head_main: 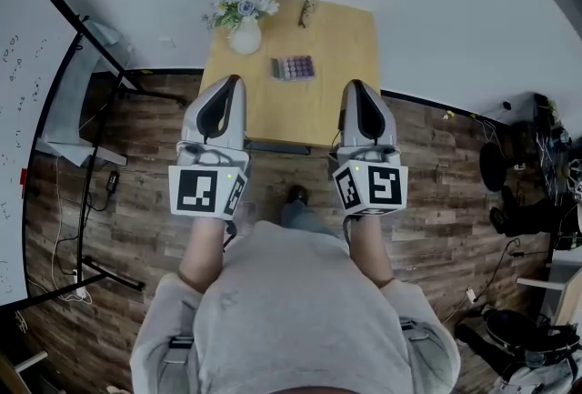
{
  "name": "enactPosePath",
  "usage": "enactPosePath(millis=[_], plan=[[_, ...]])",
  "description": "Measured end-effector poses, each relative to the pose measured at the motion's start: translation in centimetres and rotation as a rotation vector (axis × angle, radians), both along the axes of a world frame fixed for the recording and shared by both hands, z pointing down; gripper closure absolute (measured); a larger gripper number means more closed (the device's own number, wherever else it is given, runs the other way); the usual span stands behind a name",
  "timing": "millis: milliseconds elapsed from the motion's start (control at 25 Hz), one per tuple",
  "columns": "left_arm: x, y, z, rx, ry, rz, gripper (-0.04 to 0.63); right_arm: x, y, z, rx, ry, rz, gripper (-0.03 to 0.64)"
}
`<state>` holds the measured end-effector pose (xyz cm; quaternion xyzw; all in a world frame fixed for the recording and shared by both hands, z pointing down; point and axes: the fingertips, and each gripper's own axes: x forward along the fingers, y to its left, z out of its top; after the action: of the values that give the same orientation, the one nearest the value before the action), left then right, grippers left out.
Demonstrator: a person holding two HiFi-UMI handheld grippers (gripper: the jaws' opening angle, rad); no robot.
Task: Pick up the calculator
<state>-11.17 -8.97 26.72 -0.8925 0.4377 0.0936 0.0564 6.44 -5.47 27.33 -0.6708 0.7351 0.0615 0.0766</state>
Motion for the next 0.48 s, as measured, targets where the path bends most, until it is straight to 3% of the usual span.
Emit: enactPosePath(millis=[480], plan=[[2.9, -5.3, -0.5, 0.002, 0.002, -0.072, 0.591, 3.1, -6.7, -0.6, 0.006, 0.001, -0.077, 0.615]])
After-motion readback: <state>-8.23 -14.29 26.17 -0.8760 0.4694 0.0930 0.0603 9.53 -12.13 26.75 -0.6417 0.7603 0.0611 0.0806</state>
